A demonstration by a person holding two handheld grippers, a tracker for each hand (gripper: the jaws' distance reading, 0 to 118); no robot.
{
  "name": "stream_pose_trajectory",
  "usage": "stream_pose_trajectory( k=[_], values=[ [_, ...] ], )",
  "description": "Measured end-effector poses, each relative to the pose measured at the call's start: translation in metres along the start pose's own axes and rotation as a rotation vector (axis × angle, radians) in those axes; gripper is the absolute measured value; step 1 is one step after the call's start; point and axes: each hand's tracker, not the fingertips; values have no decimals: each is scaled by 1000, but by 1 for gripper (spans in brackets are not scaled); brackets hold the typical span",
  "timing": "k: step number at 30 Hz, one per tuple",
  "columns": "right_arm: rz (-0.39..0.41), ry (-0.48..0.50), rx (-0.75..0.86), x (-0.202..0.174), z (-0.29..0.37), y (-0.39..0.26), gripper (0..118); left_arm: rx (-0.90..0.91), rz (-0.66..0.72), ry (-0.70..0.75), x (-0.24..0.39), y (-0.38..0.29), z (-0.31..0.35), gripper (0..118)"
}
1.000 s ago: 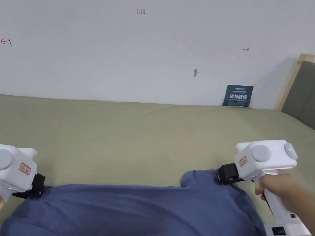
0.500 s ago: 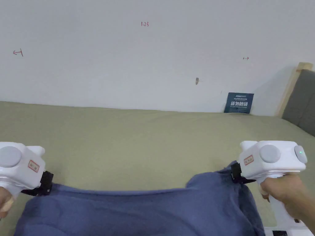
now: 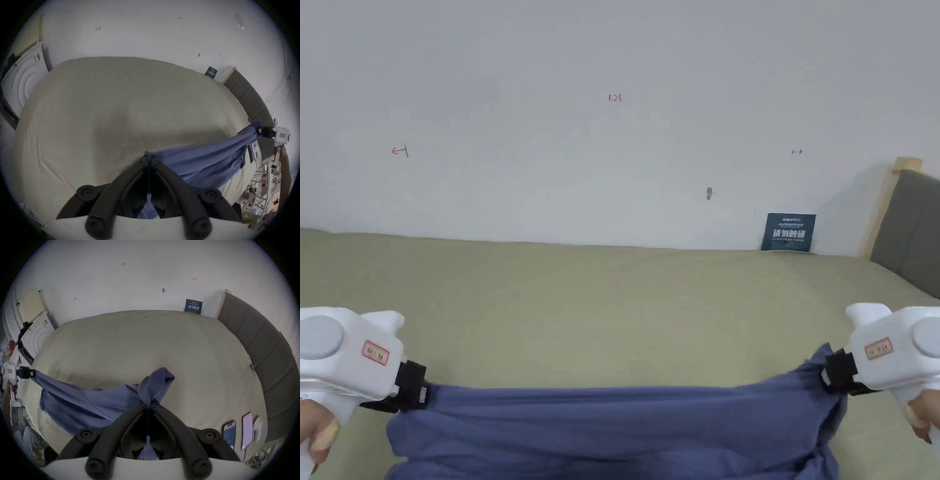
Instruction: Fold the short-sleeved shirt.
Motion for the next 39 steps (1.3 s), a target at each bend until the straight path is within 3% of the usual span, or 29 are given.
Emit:
stream_pose_trajectory(
  k=[11, 18, 19, 20, 21, 22, 23, 25, 29, 31, 32, 33, 34, 39],
  values=[
    [-116, 26, -130, 28, -22, -150, 0, -92, 170, -24, -35, -143, -24, 2],
    [-117, -23, -81, 27, -44, -174, 1, -69, 215, -31, -43, -155, -39, 3],
    [-106, -25, -86, 26, -47, -174, 11, -76, 187, -26, -49, -154, -44, 8],
    [-92, -34, -100, 24, -48, -173, 31, -78, 158, -17, -48, -152, -43, 21],
    [-80, -49, -128, 23, -48, -172, 58, -82, 143, -22, -47, -151, -41, 43],
    [-66, -85, -172, 22, -44, -169, 89, -96, 127, -26, -47, -147, -37, 73],
    [-59, -118, -204, 23, -40, -167, 95, -123, 115, 1, -45, -144, -30, 81],
    [-69, -95, -170, 27, -24, -161, 91, -137, 109, 58, -45, -136, -16, 80],
    [-92, -116, -99, 16, 5, -142, 90, 12, 97, 33, -35, -124, 26, 78],
    [-108, -93, -94, 7, 16, -135, 84, 50, 101, 25, -37, -119, 31, 74],
    [-108, -74, -97, -1, 18, -132, 69, 70, 108, 26, -36, -118, 33, 61],
    [-98, -59, -99, -8, 18, -130, 44, 84, 108, 27, -33, -118, 33, 37],
    [-80, -46, -94, -23, 24, -130, 2, 90, 102, 41, -29, -118, 32, 0],
    [-23, -56, -48, -58, 24, -129, 0, 55, 112, 11, -28, -124, 22, 0]
  ],
)
